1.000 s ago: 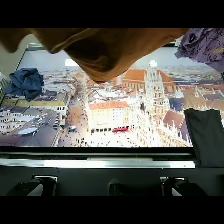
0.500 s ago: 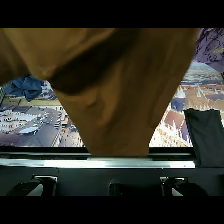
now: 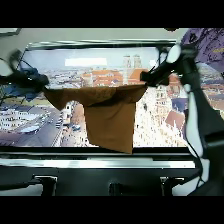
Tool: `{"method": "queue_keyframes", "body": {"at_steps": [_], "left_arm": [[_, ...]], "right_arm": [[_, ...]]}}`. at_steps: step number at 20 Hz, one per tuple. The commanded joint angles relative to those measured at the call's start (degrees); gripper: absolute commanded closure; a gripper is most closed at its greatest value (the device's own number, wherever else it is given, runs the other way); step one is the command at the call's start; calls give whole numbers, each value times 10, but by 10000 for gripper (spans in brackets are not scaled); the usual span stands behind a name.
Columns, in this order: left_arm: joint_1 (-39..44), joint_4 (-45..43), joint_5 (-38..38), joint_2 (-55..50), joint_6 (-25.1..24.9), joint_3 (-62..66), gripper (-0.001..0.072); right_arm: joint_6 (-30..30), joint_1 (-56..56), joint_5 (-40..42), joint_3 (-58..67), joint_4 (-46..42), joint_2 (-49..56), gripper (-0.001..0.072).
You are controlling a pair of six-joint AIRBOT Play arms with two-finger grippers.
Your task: Fold the clothes and pants, and hang the long-sleeved shirts on hangers.
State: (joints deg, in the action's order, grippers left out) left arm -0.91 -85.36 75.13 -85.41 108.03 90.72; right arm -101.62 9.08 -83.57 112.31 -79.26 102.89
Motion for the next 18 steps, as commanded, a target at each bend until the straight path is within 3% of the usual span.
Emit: {"method": "queue_keyframes", "body": {"at_steps": [1,3,4,5,6,9,11,14,18], "left_arm": [[0,37,-7,-109,0,-17,692],[0,50,-18,-135,0,-17,692],[0,52,-24,-139,0,-17,692],[0,52,-30,-139,0,-17,692],[-1,52,-31,-137,0,-16,691],[-3,52,-28,-130,-12,-16,692],[-5,52,-23,-126,-16,-16,692],[-4,52,-23,-123,-15,-16,691],[-4,53,-17,-122,-15,-16,691]], "right_arm": [[-7,0,12,-2,56,102,681],[-19,0,16,-2,58,111,676],[-16,0,13,-1,58,107,588],[9,0,0,-1,57,100,395],[47,-4,-23,-1,54,89,297],[106,-51,-97,-6,55,52,294],[126,-109,-105,-53,105,9,296],[169,-176,-106,-235,200,-84,295],[193,-169,4,-535,230,-222,295]]}}
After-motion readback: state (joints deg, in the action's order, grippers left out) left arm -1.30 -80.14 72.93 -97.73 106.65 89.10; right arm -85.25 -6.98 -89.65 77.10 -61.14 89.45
